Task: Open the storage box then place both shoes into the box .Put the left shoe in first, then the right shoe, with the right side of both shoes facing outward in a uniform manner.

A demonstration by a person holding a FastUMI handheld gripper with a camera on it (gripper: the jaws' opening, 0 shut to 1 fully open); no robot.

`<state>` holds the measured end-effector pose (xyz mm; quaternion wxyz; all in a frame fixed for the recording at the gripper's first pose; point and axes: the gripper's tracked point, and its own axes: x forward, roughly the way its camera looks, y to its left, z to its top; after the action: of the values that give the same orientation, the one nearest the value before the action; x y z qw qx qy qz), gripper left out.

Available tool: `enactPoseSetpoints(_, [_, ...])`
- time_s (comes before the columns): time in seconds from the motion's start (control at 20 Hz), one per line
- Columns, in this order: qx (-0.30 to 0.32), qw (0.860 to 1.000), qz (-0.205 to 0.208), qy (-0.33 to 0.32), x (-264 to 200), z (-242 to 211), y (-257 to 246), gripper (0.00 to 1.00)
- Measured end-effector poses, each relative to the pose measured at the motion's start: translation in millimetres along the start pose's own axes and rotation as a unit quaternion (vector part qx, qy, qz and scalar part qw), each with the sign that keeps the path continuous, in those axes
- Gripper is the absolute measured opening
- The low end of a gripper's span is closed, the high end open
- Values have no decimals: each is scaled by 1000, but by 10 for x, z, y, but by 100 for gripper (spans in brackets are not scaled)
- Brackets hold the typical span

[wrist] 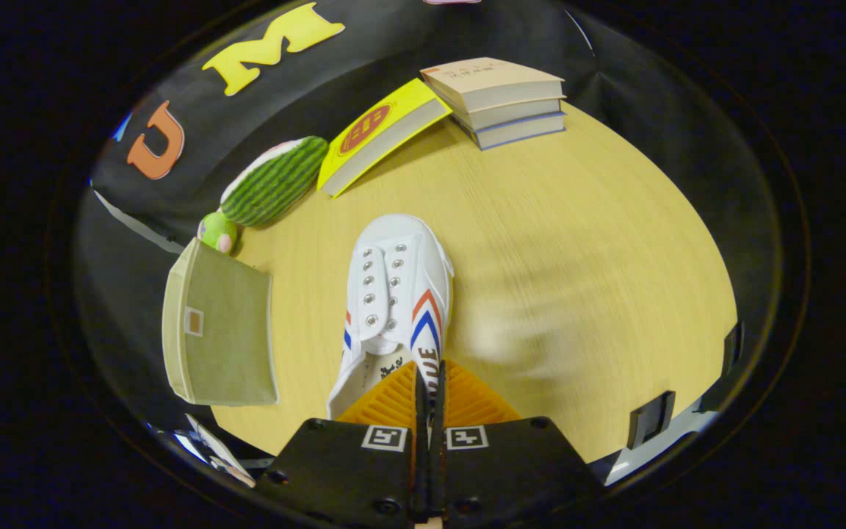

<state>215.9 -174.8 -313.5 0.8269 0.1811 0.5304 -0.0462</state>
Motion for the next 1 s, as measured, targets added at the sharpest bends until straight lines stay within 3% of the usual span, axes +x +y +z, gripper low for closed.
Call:
enactPoseSetpoints(0.5, [-33, 997, 59, -32, -691, -81, 1043, 6])
enactPoseSetpoints(0.8, [-45, 993, 97, -49, -856, -159, 1798, 6])
enactPoseSetpoints(1.0, [-14, 990, 121, -66, -785, -212, 2334, 6])
